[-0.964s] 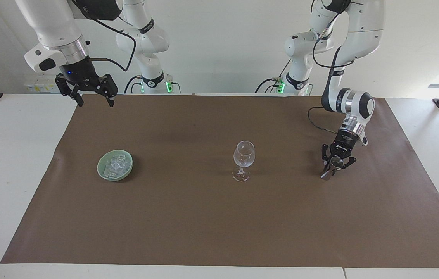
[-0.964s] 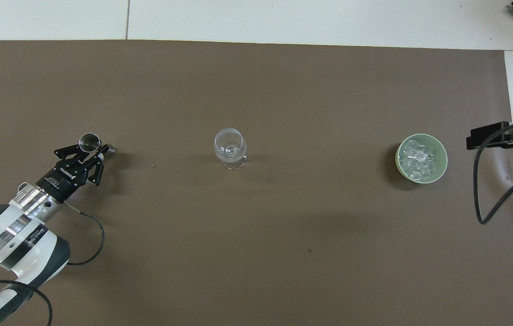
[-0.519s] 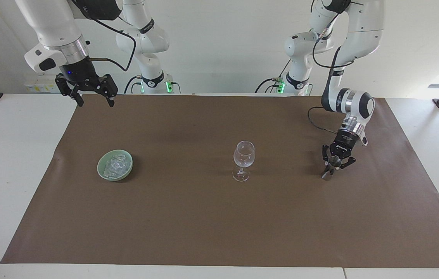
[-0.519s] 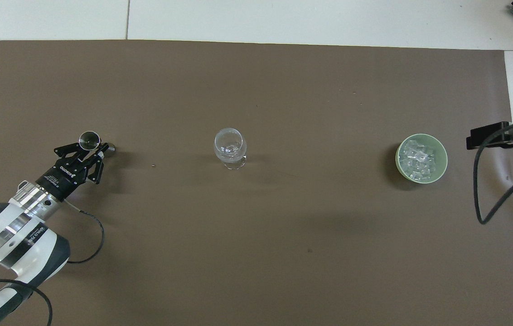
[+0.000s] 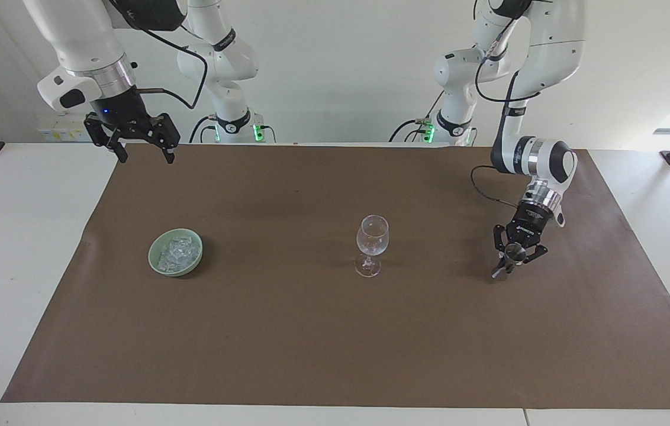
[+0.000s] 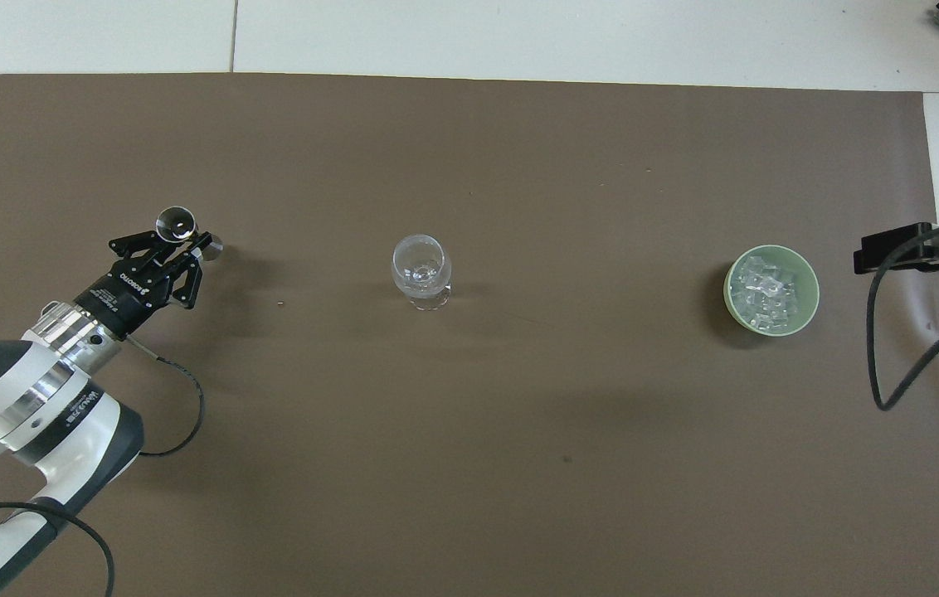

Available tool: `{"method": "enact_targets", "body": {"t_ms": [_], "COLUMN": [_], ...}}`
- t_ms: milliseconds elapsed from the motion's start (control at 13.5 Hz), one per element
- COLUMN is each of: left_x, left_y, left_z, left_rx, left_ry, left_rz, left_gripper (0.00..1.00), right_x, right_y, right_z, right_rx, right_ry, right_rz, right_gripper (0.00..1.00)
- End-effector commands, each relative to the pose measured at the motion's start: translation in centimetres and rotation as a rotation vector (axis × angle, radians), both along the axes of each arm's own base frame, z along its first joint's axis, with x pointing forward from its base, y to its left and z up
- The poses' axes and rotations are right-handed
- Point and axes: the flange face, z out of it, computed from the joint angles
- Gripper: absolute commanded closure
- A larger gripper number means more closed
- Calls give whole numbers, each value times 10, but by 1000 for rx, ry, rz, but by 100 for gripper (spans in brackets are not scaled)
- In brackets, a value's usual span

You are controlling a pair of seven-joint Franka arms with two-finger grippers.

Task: Pour wine and add ice with both arms
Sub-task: 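Carry the jigger with the left gripper to the clear glass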

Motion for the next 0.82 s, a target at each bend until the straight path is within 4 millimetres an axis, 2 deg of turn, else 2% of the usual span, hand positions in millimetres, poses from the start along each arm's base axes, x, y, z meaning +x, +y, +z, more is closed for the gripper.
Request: {"method": "enact_targets", "body": {"t_ms": [0,74,371,742], "left_x": [0,1,-7,-20], "left_y": [-40,-55,-104,-169], "left_z": [38,55,96,130], "left_rx": [27,10,-16,49], "left_ry": [23,26,49,27], "left_rz": [15,13,8,-34], "left_gripper": [100,100,100,100], "right_x": [-6,-6,-6,-6], "right_y": [0,0,0,0], "right_z": [2,2,2,2], "right_rx": [26,26,26,26], "right_ry": [5,5,5,5], "right_rz": [23,23,23,23], "right_gripper": [0,0,0,0]}}
